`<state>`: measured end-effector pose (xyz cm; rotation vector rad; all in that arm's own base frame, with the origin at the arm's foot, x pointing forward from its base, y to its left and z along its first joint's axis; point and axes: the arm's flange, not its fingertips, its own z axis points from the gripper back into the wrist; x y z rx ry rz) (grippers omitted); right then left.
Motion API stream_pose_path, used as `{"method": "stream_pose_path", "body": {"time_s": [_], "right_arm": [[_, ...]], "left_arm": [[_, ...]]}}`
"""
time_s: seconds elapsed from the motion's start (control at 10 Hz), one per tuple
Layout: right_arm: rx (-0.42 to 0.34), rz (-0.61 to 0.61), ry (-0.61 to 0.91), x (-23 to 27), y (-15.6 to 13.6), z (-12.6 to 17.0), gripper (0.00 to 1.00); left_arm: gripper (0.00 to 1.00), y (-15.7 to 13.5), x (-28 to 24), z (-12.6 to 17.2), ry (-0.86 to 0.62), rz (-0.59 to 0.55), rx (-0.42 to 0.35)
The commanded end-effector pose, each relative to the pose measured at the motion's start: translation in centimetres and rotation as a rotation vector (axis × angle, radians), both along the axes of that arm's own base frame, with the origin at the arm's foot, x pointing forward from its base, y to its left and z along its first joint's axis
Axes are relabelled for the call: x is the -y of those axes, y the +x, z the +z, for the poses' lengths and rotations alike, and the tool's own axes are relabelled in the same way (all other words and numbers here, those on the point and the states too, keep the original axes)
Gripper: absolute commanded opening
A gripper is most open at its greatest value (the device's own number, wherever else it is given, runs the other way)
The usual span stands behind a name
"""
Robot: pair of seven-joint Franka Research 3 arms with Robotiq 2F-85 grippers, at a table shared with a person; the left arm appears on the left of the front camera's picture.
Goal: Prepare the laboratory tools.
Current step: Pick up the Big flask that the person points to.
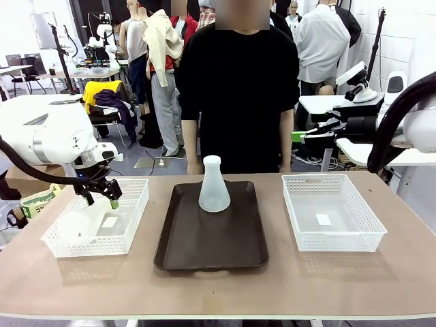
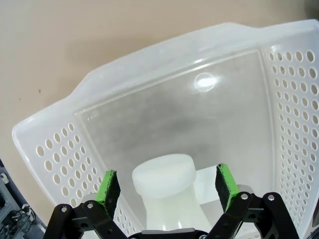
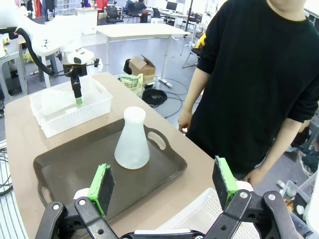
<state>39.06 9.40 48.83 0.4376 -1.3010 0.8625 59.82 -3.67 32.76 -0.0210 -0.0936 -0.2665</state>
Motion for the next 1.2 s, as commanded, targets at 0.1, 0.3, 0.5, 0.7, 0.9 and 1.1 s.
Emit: {"method": "stream_pose_path", "body": {"time_s": [0.1, 0.3, 0.5, 0.7, 0.9, 1.1], "right_arm": [[-0.008, 0.003, 0.012, -0.05, -0.10, -0.23, 1.00], [-0.008, 0.003, 0.012, -0.05, -0.10, -0.23, 1.00], [-0.008, 0.003, 0.012, -0.05, -0.10, -0.23, 1.00], [-0.008, 0.003, 0.012, -0.05, -0.10, -0.23, 1.00], [-0.008, 0.003, 0.012, -0.05, -0.10, -0.23, 1.00], [-0.008, 0.003, 0.012, -0.05, -0.10, -0.23, 1.00]], "left_arm": [[1.00, 0.69, -0.17, -0.69, -0.040, 0.009, 0.018], [0.64, 0.86, -0.19, -0.99, -0.007, 0.016, 0.003], [0.24, 0.84, 0.02, -1.05, 0.007, 0.017, -0.013], [0.00, 0.85, 0.14, -1.01, 0.020, 0.032, -0.025], [0.00, 0.81, 0.38, -1.08, 0.024, 0.043, -0.026], [0.00, 0.77, 0.57, -0.82, -0.006, 0.068, -0.024]]}}
